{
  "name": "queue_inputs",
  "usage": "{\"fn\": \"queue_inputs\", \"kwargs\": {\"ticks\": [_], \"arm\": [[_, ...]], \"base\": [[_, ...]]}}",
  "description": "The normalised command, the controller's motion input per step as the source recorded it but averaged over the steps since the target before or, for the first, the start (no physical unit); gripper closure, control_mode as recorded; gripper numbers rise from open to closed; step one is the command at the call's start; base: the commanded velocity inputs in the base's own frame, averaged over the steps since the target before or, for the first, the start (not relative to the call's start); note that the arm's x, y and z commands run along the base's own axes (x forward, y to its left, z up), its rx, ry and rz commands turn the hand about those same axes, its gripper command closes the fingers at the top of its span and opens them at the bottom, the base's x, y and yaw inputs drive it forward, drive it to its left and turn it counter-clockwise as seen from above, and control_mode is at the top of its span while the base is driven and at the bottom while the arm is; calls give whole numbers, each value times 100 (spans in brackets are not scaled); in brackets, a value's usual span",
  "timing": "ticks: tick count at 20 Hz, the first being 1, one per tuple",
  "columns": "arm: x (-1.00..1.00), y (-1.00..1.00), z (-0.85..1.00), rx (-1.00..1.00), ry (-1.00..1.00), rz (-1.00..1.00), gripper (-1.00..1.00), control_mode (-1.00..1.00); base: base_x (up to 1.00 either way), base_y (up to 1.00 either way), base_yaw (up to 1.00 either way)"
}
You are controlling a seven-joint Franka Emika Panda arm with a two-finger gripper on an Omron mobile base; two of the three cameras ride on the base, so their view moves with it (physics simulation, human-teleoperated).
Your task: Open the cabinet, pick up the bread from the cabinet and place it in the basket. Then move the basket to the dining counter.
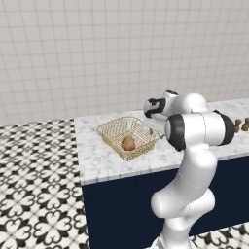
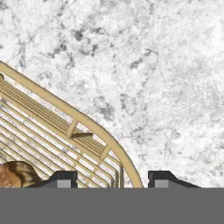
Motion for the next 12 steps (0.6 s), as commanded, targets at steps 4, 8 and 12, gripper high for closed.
{"fn": "queue_inputs", "kwargs": {"ticks": [4, 8, 12], "arm": [[-10, 1, 47, -2, 0, 2, -100, -100], [-55, -4, 64, 0, 0, 0, -100, -100], [-97, -2, 85, 0, 0, 6, -100, -100]], "base": [[0, 0, 0], [0, 0, 0], [0, 0, 0]]}}
